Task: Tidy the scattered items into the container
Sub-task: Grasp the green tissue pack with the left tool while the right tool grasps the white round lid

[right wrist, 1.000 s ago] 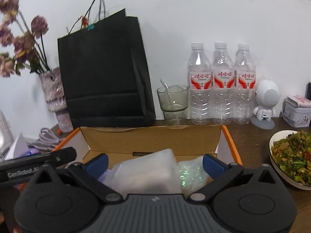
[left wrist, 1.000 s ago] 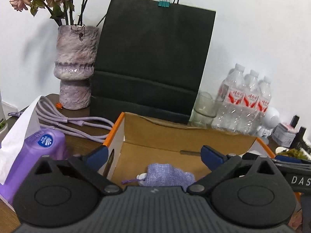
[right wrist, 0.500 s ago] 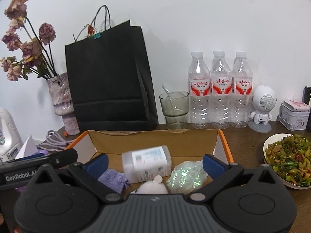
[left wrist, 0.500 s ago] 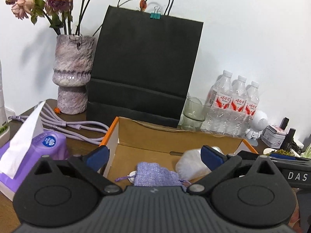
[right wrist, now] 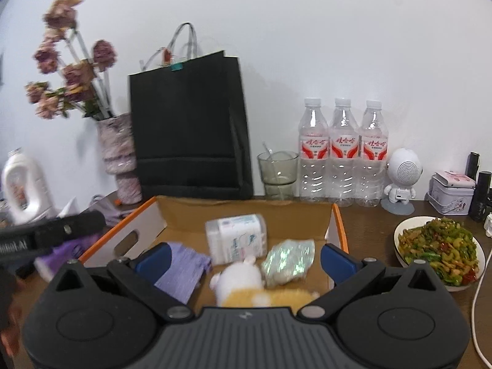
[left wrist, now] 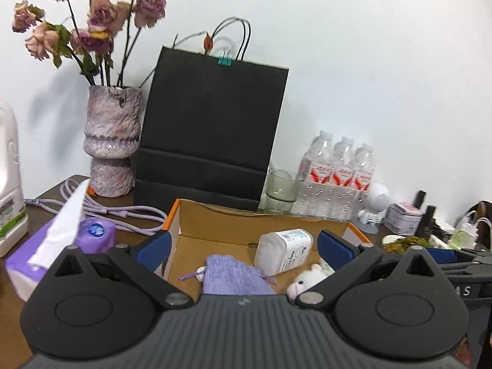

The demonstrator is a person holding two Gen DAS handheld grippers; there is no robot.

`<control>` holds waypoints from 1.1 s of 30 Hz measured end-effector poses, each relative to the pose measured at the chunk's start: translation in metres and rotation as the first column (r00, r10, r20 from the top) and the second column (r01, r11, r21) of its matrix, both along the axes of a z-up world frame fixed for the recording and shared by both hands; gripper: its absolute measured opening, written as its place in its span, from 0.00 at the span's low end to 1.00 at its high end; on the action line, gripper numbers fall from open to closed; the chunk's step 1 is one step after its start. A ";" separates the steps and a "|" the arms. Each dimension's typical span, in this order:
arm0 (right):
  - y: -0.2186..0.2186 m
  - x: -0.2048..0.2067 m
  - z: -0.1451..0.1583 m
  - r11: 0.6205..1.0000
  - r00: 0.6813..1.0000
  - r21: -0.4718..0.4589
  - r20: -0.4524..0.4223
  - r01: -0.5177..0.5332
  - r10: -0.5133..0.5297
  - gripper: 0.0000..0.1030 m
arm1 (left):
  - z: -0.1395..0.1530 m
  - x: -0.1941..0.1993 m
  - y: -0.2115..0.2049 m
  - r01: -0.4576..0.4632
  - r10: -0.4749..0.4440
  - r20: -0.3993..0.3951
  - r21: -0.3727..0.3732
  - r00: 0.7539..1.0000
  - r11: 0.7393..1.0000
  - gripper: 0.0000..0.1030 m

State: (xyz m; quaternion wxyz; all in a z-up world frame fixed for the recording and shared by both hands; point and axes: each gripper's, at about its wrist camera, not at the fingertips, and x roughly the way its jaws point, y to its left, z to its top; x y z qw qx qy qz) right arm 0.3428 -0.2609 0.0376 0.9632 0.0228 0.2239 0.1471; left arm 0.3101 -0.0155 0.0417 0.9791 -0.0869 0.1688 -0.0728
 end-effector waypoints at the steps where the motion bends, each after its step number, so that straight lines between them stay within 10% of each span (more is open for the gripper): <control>1: -0.003 -0.008 0.001 1.000 1.000 0.000 0.003 -0.008 0.008 1.00 | 0.002 -0.007 0.004 0.000 0.000 0.003 0.004 1.000 1.000 1.00; 20: -0.045 -0.107 -0.073 0.986 0.982 -0.166 -0.178 0.029 -0.059 0.99 | -0.078 -0.078 0.041 0.001 0.052 -0.292 0.176 0.955 0.984 1.00; 29: -0.039 -0.116 -0.087 0.985 0.978 -0.172 -0.203 0.018 -0.054 0.81 | -0.093 -0.061 0.038 -0.036 0.102 -0.323 0.204 0.941 0.978 1.00; 33: -0.038 -0.117 -0.089 0.990 0.979 -0.144 -0.203 0.004 -0.034 0.59 | -0.099 -0.050 0.036 -0.053 0.119 -0.327 0.203 0.938 0.978 1.00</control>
